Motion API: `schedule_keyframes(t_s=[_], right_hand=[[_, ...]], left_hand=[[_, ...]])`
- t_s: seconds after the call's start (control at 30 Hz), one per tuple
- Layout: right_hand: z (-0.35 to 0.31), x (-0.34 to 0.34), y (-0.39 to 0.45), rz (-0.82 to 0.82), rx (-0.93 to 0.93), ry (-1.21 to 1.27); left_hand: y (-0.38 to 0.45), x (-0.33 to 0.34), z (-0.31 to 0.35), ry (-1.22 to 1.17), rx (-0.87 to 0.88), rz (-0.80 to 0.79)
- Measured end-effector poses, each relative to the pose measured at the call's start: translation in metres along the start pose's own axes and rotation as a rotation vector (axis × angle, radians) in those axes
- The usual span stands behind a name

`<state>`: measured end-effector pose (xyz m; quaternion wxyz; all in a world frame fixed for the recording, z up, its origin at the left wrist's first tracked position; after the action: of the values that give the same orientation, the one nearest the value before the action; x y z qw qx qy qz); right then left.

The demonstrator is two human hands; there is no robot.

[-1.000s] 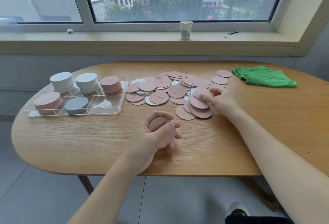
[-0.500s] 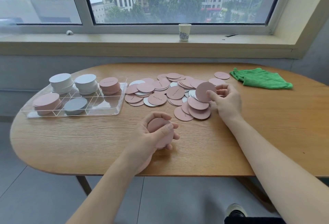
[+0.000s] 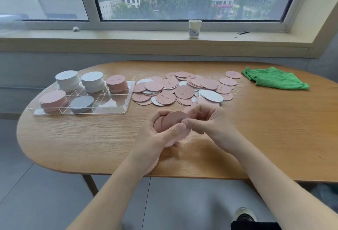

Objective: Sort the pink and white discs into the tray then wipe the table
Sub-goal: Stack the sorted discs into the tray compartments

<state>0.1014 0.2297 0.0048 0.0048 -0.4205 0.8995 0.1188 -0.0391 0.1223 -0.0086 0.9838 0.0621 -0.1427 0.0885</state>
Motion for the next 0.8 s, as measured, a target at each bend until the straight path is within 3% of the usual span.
schedule_keyframes(t_s=[0.1, 0.23, 0.47, 0.8], right_hand=[[-0.001, 0.008, 0.0, -0.024, -0.015, -0.005], [-0.002, -0.009, 0.003, 0.098, -0.006, -0.11], [0.014, -0.068, 0.005, 0.428, 0.099, -0.759], [0.032, -0.075, 0.017, 0.425, 0.135, -0.845]], left_hand=[[0.0, 0.001, 0.0, -0.016, 0.012, -0.034], [0.0, 0.001, 0.001, -0.036, -0.01, 0.001], [0.001, -0.003, -0.003, -0.061, -0.028, -0.016], [0.001, -0.005, -0.004, -0.051, -0.05, -0.023]])
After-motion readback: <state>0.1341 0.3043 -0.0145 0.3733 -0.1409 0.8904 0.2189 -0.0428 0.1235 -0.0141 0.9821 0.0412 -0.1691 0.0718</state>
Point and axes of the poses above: each hand's wrist, its own y-axis towards the middle knuckle, its own x-axis out of the palm, z = x × y, the point moved 4 cm from there along y, towards the middle knuckle, and after that the axes turned 7 degrees about -z, right-handed, at the moved point
